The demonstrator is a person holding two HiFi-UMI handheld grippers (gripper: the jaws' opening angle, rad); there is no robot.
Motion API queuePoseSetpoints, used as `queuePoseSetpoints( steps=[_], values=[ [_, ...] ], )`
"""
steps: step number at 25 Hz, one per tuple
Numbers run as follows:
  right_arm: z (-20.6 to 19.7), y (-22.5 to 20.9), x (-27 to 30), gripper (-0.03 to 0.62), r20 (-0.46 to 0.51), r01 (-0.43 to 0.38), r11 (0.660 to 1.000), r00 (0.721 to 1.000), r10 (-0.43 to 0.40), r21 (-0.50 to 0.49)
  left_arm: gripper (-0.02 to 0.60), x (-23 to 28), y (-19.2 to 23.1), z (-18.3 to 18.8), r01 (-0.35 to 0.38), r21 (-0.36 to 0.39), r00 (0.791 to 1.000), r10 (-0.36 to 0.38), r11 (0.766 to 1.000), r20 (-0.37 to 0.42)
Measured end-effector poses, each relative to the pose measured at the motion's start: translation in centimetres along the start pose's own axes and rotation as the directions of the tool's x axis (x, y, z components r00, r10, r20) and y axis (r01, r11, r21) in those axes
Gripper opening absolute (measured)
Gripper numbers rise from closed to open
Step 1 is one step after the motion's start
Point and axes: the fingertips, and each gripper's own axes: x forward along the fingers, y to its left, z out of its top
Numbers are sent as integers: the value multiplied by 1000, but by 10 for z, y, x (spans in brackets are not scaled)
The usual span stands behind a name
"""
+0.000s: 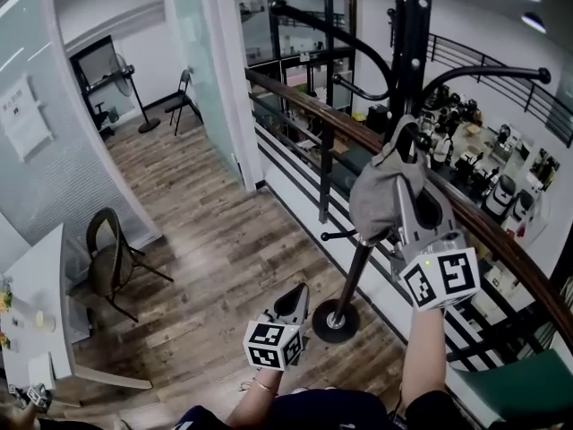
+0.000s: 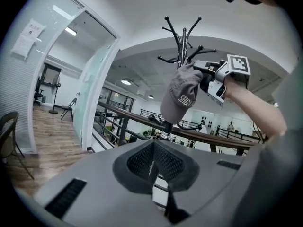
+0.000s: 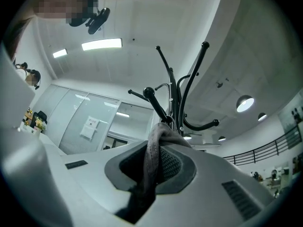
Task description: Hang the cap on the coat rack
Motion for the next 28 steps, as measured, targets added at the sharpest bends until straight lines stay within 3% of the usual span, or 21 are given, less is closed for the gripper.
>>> queuePoseSetpoints(
  steps=[3,6,8,17,22,28],
  values=[
    [2,3,-5,82,6,-4,1000,1000,4,-14,3,-3,-3,-4,1,-3,1000,-1,1000,-4],
    [5,11,-11,245,20,-37,999,999,37,-36,3,-5,-3,-3,-8,10,1000,8,1000,4],
    [7,10,-19,282,34,-29,999,999,30,-33,3,-6,-6,-2,-10,24,1000,10,1000,13],
    [5,9,-69,321,-26,65,994,997,-68,-83,3,-20,-23,-9,11,30,1000,-12,999,21],
    [-21,20,-99,319,-106,46,992,993,-58,-115,3,-29,-36,-5,28,68,996,-33,997,81],
    [-56,24,-149,311,-169,107,992,979,-118,-74,5,-40,-53,-6,82,74,984,-93,994,152]
  ],
)
